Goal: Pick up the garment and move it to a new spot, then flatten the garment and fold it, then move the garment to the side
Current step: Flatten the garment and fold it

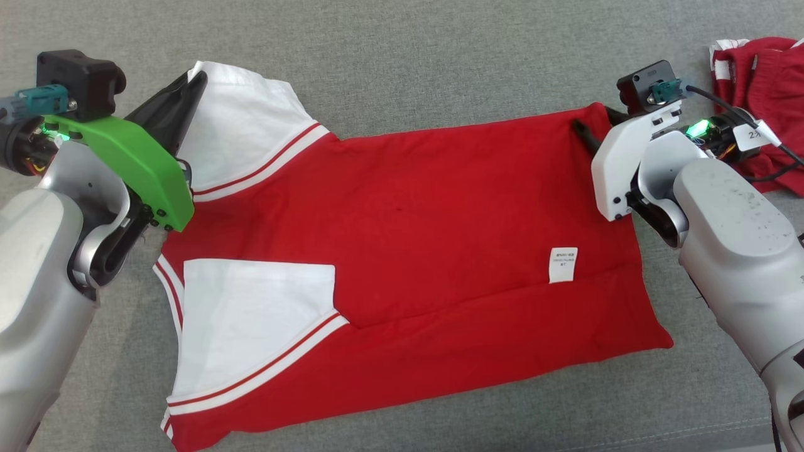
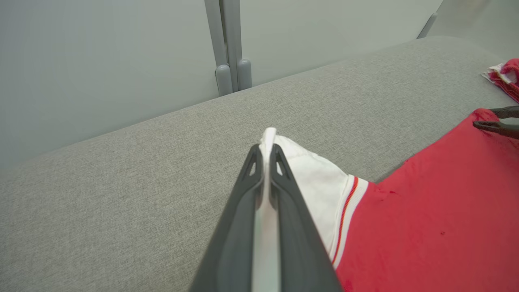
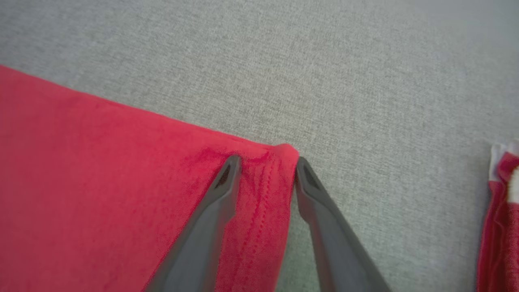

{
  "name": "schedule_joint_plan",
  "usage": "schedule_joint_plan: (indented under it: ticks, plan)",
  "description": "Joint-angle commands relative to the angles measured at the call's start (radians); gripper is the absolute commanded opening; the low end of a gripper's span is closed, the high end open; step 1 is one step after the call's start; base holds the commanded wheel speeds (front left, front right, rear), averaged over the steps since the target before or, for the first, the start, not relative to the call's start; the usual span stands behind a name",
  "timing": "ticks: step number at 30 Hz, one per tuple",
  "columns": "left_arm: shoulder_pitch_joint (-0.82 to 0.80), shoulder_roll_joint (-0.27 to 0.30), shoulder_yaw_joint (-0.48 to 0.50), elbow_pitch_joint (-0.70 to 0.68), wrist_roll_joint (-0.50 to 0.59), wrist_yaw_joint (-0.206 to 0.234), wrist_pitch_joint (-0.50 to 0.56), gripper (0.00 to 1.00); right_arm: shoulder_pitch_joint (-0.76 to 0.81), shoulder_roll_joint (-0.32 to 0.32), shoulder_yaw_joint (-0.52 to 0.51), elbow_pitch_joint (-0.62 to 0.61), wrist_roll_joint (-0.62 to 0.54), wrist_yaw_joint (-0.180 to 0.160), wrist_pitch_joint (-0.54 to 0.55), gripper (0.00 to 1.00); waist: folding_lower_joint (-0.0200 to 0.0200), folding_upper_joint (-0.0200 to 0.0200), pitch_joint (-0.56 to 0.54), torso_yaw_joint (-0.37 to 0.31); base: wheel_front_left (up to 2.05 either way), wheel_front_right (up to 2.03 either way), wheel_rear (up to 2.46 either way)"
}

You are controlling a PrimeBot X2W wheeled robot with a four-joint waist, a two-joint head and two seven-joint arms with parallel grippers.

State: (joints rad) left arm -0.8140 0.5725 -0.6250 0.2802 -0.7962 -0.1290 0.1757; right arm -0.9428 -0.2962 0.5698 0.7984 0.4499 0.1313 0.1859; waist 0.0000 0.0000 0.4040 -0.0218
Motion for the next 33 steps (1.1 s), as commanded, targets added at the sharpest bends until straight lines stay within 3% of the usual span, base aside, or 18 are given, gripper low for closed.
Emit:
schedule_joint_plan:
  ticks: [1,5,17,26,33]
  plan:
    - [0.013,-0.004,0.0,-0.001,-0.003,-0.003,-0.007,0.0,-0.009,0.0,0.004,0.021,0.018,-0.001,0.006,0.0,0.0,0.0,-0.006,0.004,0.0,0.0,0.0]
    - [0.019,-0.006,0.001,0.006,-0.012,-0.003,-0.023,0.0,-0.036,0.004,0.014,0.069,0.053,-0.001,-0.025,0.0,0.0,0.0,-0.021,0.011,0.0,0.0,0.0]
    - [0.117,0.002,0.009,-0.021,-0.039,0.002,-0.128,0.0,-0.004,0.01,0.053,0.156,0.034,-0.001,-0.286,0.0,0.0,0.0,-0.144,0.025,0.0,0.0,0.0]
    - [0.44,0.04,0.008,-0.176,-0.099,0.089,-0.208,0.0,0.185,-0.015,0.08,0.131,0.064,-0.001,-0.406,0.0,0.0,0.0,-0.274,0.033,0.0,0.0,0.0]
    - [0.643,0.022,0.007,-0.222,-0.151,0.149,-0.273,0.0,0.318,-0.025,0.05,0.092,0.078,-0.001,-0.431,0.0,0.0,0.0,-0.307,0.032,0.0,0.0,0.0]
